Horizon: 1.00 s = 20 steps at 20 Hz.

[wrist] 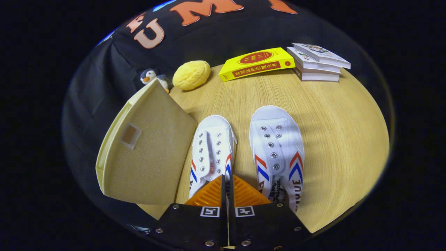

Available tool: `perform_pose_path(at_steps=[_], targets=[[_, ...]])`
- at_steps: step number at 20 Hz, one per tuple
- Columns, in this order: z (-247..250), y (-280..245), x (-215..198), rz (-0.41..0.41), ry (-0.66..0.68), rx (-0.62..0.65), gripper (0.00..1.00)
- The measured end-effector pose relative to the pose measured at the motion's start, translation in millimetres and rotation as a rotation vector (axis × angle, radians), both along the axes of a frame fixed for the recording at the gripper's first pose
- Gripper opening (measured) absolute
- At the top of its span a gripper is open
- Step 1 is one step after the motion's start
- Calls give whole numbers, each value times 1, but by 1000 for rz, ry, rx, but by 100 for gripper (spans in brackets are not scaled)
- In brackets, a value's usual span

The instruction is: Open the storage box then place both shoes into the box .Put the left shoe in first, then the right shoe, with the right side of both shoes facing outward in a uniform manner.

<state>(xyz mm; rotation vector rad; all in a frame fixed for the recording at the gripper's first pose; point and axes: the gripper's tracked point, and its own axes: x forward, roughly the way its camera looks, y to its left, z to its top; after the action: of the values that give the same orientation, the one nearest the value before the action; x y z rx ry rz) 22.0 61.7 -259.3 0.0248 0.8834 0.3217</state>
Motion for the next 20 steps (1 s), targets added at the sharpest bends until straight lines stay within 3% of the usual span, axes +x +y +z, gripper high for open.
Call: perform_pose_path(at_steps=[3, 4, 6, 10, 17, 20], targets=[[-10, 1, -9, 76, 102, -85, 14], [-13, -4, -7, 89, 126, -132, 24], [-18, 3, -4, 137, 167, -163, 29], [-14, 17, 11, 132, 210, -101, 32], [-23, 21, 15, 252, 261, -183, 34], [-29, 19, 19, 253, 289, -201, 34]])
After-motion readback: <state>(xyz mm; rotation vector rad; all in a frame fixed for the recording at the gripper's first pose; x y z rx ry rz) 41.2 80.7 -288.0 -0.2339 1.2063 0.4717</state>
